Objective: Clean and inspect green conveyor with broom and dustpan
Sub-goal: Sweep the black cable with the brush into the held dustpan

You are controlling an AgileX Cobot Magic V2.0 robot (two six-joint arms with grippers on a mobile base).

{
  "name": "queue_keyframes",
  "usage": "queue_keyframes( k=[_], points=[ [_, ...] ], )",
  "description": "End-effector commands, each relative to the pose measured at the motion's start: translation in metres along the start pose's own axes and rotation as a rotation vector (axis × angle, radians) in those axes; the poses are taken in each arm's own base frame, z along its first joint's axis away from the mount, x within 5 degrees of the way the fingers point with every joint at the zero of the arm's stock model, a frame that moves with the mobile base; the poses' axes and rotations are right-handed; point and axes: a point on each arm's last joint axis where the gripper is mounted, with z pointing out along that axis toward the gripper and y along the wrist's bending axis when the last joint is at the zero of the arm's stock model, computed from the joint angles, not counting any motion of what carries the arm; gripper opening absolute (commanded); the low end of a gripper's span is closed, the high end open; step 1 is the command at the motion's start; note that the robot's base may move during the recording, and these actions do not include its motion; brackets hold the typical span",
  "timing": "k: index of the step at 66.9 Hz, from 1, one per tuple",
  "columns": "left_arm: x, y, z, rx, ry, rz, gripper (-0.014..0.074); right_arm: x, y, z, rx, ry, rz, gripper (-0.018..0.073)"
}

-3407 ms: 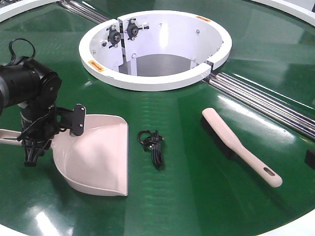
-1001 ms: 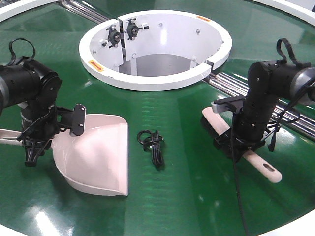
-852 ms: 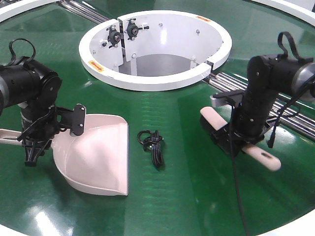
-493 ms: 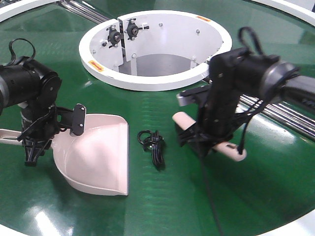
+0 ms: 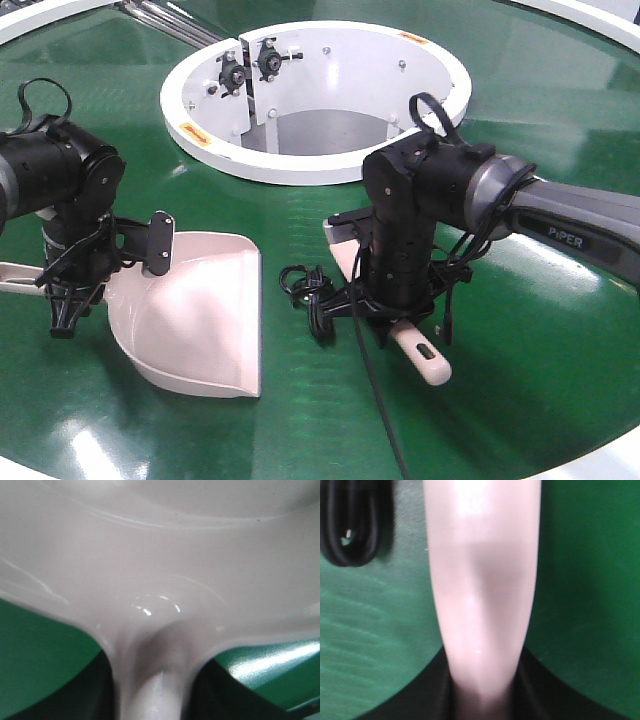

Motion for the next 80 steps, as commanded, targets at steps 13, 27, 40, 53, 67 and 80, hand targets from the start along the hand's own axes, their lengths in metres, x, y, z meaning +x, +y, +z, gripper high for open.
queue_keyframes(
  k=[13, 27, 40, 53, 67, 80],
  points=[
    [0.006, 0.004, -0.024, -0.085, -0.023, -0.038, -0.0006, 0.007, 0.006, -0.019, -0.013, 0.017, 0.019, -0.0004],
    [0.006, 0.004, -0.024, -0.085, -0.023, -0.038, -0.0006, 0.000, 0.012, -0.013, -0.052, 0.035, 0.038, -0.0004],
    [0.006, 0.004, -0.024, -0.085, -0.023, -0.038, -0.0006, -0.012, 0.020, -0.021, -0.120, 0.005, 0.053, -0.0004],
    [0.006, 0.004, -0.024, -0.085, -0.023, -0.038, -0.0006, -0.016, 0.040, -0.019, -0.123, -0.006, -0.017, -0.0004],
    [0.006, 0.004, -0.024, -0.085, -0.023, -0.038, -0.0006, -0.025, 0.089, -0.020, -0.191, -0.041, -0.135, -0.0004],
    [0.006, 0.004, -0.024, -0.085, -0.023, -0.038, -0.0006, -0.027, 0.134, -0.043, -0.323, -0.116, -0.256, -0.0004]
  ],
)
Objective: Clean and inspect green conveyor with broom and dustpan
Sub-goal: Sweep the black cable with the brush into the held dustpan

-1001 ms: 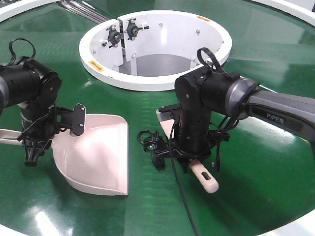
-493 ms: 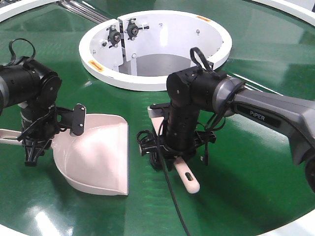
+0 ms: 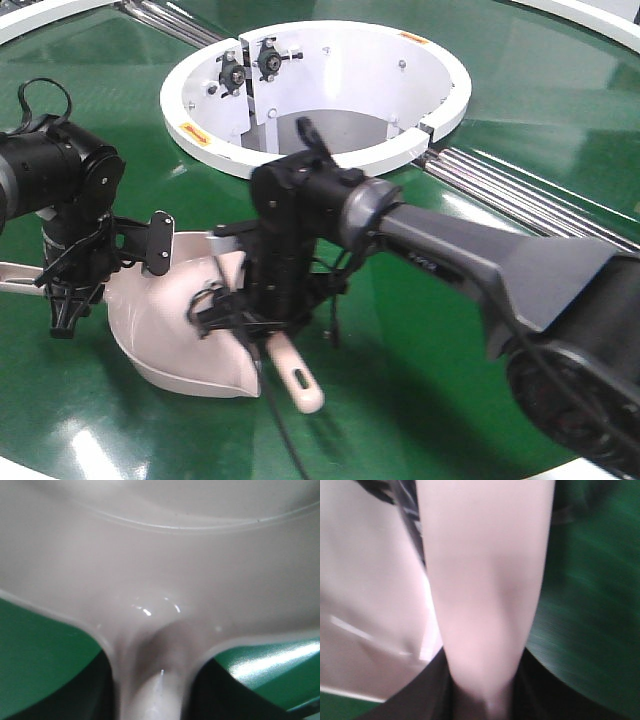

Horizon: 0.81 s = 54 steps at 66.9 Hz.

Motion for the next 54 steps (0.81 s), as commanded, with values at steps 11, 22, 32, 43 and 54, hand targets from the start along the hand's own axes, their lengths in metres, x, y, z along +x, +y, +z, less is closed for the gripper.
queue_keyframes(
  k=[11, 22, 32, 43, 54],
  points=[
    [0.006, 0.004, -0.024, -0.085, -0.023, -0.037, -0.0006, -0.001, 0.038, -0.070, -0.143, -0.135, -0.099, -0.0004],
    [0.006, 0.004, -0.024, -0.085, -0.023, -0.037, -0.0006, 0.001, 0.023, -0.090, -0.072, -0.191, -0.062, -0.0004],
    [0.006, 0.004, -0.024, -0.085, -0.023, -0.037, -0.0006, 0.004, -0.004, -0.099, 0.002, -0.204, -0.007, -0.0004],
    [0.006, 0.004, -0.024, -0.085, -0.023, -0.037, -0.0006, 0.014, -0.044, -0.100, 0.035, -0.162, 0.071, -0.0004],
    [0.006, 0.004, -0.024, -0.085, -0.023, -0.037, -0.0006, 0.030, -0.081, -0.091, 0.120, -0.098, 0.128, -0.0004]
  ],
)
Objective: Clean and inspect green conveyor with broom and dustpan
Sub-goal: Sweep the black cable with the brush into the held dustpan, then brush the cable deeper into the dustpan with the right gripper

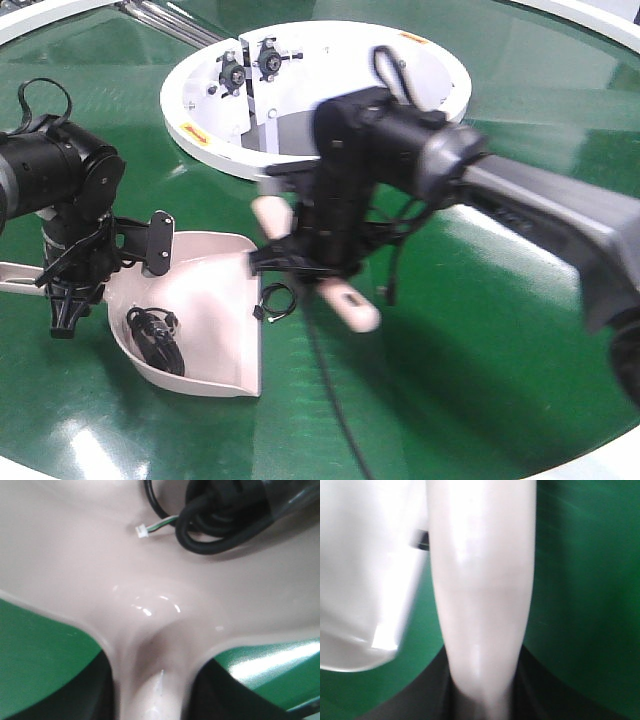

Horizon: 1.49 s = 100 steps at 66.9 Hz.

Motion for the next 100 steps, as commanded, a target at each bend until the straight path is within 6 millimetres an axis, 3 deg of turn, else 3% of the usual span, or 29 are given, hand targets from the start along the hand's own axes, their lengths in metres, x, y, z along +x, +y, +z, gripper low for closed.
queue_keyframes(
  k=[1, 14, 34, 66, 74, 82, 90, 100],
  points=[
    [0.006, 0.003, -0.024, -0.084, -0.022, -0.036, -0.0006, 0.014, -0.021, -0.028, 0.051, 0.002, 0.016, -0.0004],
    [0.006, 0.004, -0.024, -0.084, -0.022, -0.036, -0.0006, 0.028, -0.035, -0.010, 0.116, 0.076, 0.014, -0.0004],
    [0.006, 0.004, -0.024, -0.084, -0.022, -0.036, -0.0006, 0.029, -0.025, -0.001, 0.101, 0.104, 0.009, -0.0004],
    [0.006, 0.004, -0.024, -0.084, -0.022, -0.036, -0.0006, 0.026, 0.045, 0.023, 0.003, 0.130, -0.110, -0.0004],
    [0.006, 0.004, -0.024, -0.084, -0.022, -0.036, -0.0006, 0.024, 0.071, 0.022, -0.043, 0.109, -0.163, -0.0004],
    [0.006, 0.004, -0.024, -0.084, -0.022, -0.036, -0.0006, 0.021, 0.097, 0.007, -0.095, 0.049, -0.211, -0.0004],
    [0.006, 0.004, -0.024, -0.084, -0.022, -0.036, -0.0006, 0.018, 0.107, -0.006, -0.121, 0.003, -0.220, -0.0004],
    [0.006, 0.004, -0.024, -0.084, -0.022, -0.036, -0.0006, 0.014, 0.100, -0.011, -0.119, -0.010, -0.189, -0.0004]
  ],
)
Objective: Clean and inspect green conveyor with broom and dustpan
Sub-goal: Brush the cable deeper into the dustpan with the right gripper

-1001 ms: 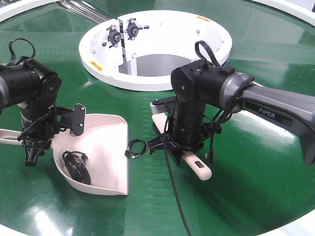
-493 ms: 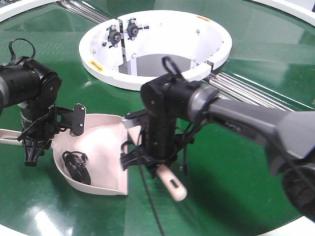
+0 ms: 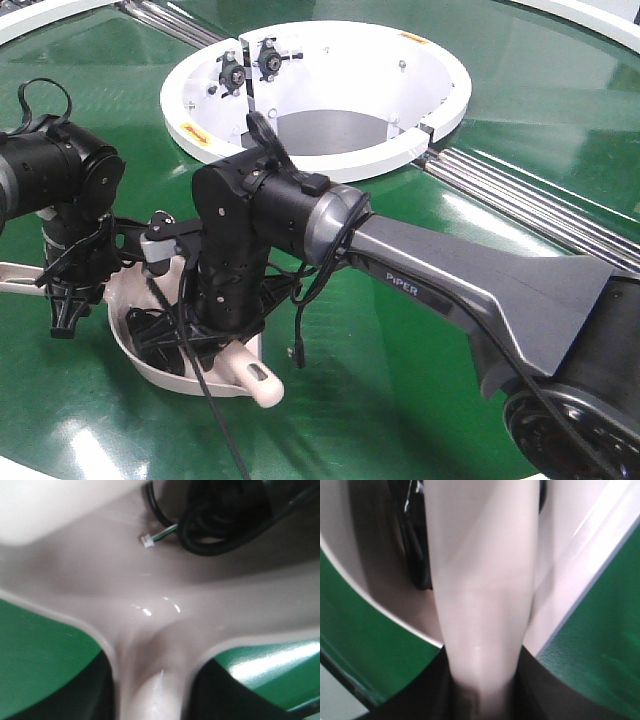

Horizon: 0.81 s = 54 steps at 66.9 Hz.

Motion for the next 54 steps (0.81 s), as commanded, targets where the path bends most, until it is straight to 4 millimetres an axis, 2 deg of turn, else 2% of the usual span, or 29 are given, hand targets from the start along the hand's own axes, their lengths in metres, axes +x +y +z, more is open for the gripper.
queue_keyframes(
  k=[1, 15, 31, 42, 54],
  points=[
    [0.006, 0.004, -0.024, -0.084, -0.022, -0.036, -0.0006, 0.002, -0.005, -0.041, -0.004, -0.043, 0.011, -0.0004],
    [0.006, 0.004, -0.024, -0.084, -0.022, -0.036, -0.0006, -0.004, -0.027, -0.045, 0.001, -0.053, 0.061, -0.0004],
    [0.006, 0.004, -0.024, -0.084, -0.022, -0.036, -0.0006, -0.006, -0.062, -0.072, 0.050, -0.115, 0.085, -0.0004],
    [0.006, 0.004, -0.024, -0.084, -0.022, -0.036, -0.0006, 0.010, -0.104, -0.085, 0.125, -0.098, 0.132, -0.0004],
    [0.006, 0.004, -0.024, -0.084, -0.022, -0.036, -0.0006, 0.041, -0.154, -0.097, 0.154, -0.072, 0.171, -0.0002]
  ],
)
